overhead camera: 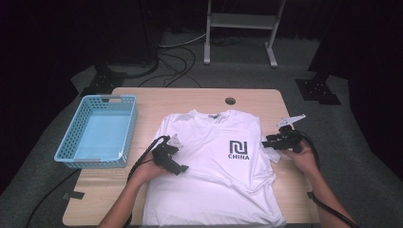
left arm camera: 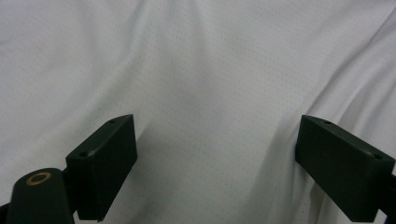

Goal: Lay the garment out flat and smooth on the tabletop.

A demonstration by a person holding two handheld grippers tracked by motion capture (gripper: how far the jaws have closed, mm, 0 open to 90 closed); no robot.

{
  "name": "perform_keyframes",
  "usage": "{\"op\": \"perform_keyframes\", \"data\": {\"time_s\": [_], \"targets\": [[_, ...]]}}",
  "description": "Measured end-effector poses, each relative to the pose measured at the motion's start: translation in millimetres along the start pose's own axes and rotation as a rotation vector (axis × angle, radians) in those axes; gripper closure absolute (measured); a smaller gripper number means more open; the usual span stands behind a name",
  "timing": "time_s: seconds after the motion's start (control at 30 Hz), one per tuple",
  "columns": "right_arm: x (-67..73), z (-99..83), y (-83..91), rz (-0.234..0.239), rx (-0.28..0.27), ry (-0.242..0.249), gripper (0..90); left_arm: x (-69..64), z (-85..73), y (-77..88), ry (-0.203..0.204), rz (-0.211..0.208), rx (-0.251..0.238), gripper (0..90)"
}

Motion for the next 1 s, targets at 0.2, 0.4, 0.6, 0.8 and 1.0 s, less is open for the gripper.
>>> {"op": "perform_keyframes", "data": {"time_s": [0.2, 0.4, 0.6, 0.8, 1.0], "targets": [[-3.1, 1.6, -6.3, -0.015, 0.033, 0.002, 62.6, 2.2, 0.4, 0.5, 0.002, -0.003, 0.001, 12.1], [-4.5, 0.9, -5.8, -0.023, 0.061, -0.001, 79.0, 3.0, -0.6, 1.0, 0.005, -0.005, -0.004, 12.2], [-5.5, -2.7, 2.8, -0.041, 0.090, 0.005, 87.5, 2.6, -1.9, 1.9, 0.006, -0.002, -0.005, 12.2], [-11.0, -10.9, 17.9, -0.071, 0.097, -0.016, 87.9, 2.7, -3.7, 3.5, 0.015, -0.003, -0.008, 12.3], [-14.2, -22.8, 32.1, -0.086, 0.096, -0.037, 88.0, 1.8, -8.0, 7.2, 0.029, 0.010, -0.006, 12.3]]}}
Point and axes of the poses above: each handheld gripper's, and its own axes: y roughly backward along the jaws, z roughly out of its top, x roughly to its left, the point moved 1 cm from there along -y, roughly forward along the jaws, and after that the axes turned 7 degrees about -z, right-handed, at the moved point
